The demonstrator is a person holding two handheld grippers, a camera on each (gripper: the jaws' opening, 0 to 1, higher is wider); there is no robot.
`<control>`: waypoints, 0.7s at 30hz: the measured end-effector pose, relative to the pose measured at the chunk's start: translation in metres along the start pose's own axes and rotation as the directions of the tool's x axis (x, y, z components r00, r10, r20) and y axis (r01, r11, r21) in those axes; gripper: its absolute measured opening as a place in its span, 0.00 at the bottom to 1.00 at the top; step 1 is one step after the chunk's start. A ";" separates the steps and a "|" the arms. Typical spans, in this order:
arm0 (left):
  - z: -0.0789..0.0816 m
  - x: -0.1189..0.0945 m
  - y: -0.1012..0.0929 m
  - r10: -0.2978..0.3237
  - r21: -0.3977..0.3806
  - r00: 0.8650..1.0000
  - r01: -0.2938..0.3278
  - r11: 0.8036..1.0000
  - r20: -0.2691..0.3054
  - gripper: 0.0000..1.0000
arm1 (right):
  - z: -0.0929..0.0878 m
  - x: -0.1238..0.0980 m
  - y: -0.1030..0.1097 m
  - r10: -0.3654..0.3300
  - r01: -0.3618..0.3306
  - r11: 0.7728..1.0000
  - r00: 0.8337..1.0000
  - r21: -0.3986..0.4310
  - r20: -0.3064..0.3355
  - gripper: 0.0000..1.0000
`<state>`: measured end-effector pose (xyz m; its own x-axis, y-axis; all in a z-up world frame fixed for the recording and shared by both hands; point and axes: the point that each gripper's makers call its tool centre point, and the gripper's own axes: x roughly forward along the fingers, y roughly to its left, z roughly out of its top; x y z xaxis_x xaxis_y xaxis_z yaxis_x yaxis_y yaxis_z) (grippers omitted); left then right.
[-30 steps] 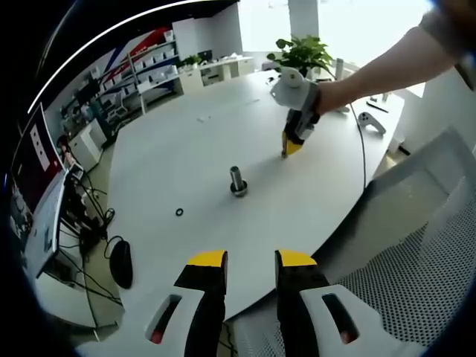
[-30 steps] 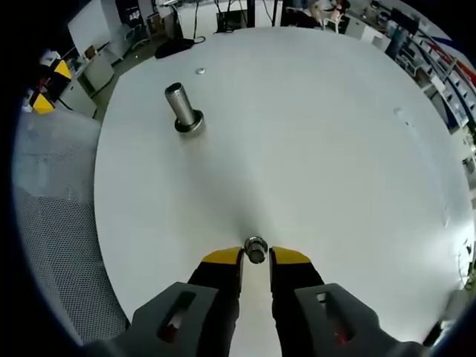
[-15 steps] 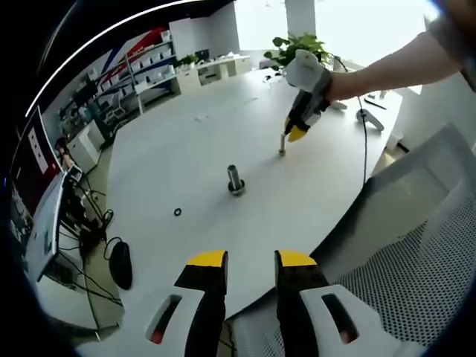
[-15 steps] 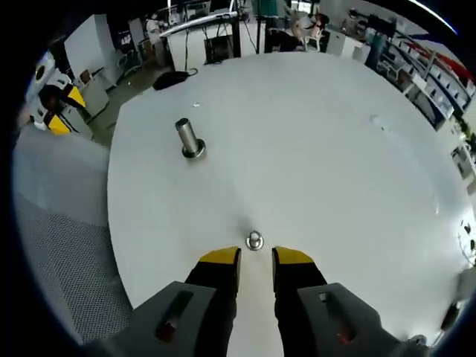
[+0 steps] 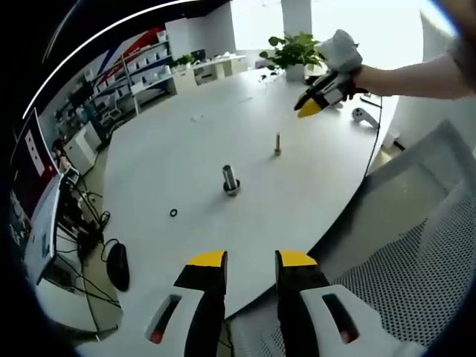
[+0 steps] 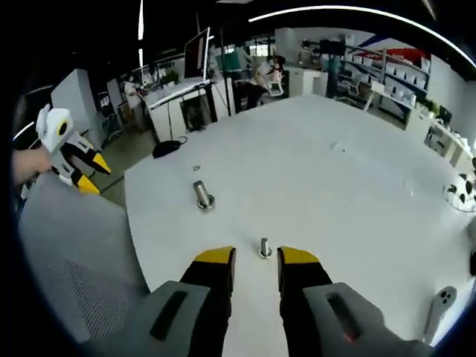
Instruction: Place the washer onto the threaded stud by aligning its center hole with the stud, sliding it down to the base, and recovering from edge contact or off-axis alignment until the washer reaches the visible bottom stop.
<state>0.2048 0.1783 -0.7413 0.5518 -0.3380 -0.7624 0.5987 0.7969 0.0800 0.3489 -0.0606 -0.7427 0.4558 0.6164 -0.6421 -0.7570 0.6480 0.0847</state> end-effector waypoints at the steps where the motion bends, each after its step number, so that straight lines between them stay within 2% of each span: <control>1: 0.000 0.000 0.000 0.000 0.000 1.000 0.000 1.000 0.001 0.24 | 0.001 -0.006 0.004 -0.004 0.004 1.000 1.000 0.014 0.018 0.27; 4: -0.001 -0.001 0.000 0.003 -0.002 1.000 -0.003 1.000 0.003 0.24 | 0.000 -0.015 0.013 0.005 -0.010 0.995 0.999 0.102 0.050 0.29; 6: -0.001 -0.002 0.001 0.007 -0.008 1.000 -0.007 1.000 0.006 0.24 | 0.006 -0.027 0.019 0.005 -0.025 0.983 0.994 0.181 0.112 0.30; 13: -0.001 -0.002 0.000 0.019 0.008 1.000 -0.019 1.000 0.000 0.24 | 0.006 -0.056 0.039 -0.022 -0.005 0.985 0.987 0.171 0.157 0.32; 16: 0.001 -0.004 0.002 0.026 0.009 1.000 -0.026 1.000 0.009 0.24 | 0.008 -0.070 0.046 -0.040 -0.009 0.974 0.977 0.226 0.211 0.33; 19: 0.000 -0.004 0.003 0.028 0.001 1.000 -0.028 1.000 0.008 0.24 | 0.003 -0.079 0.051 -0.065 0.017 0.977 0.973 0.213 0.221 0.33; 21: 0.000 -0.004 0.003 0.030 0.004 1.000 -0.030 1.000 0.007 0.24 | -0.004 -0.081 0.054 -0.077 0.031 0.975 0.976 0.221 0.203 0.34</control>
<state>0.2043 0.1821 -0.7384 0.5736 -0.3172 -0.7552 0.5839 0.8050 0.1054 0.2690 -0.0774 -0.6887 0.5984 0.6428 -0.4783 -0.6203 0.7495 0.2313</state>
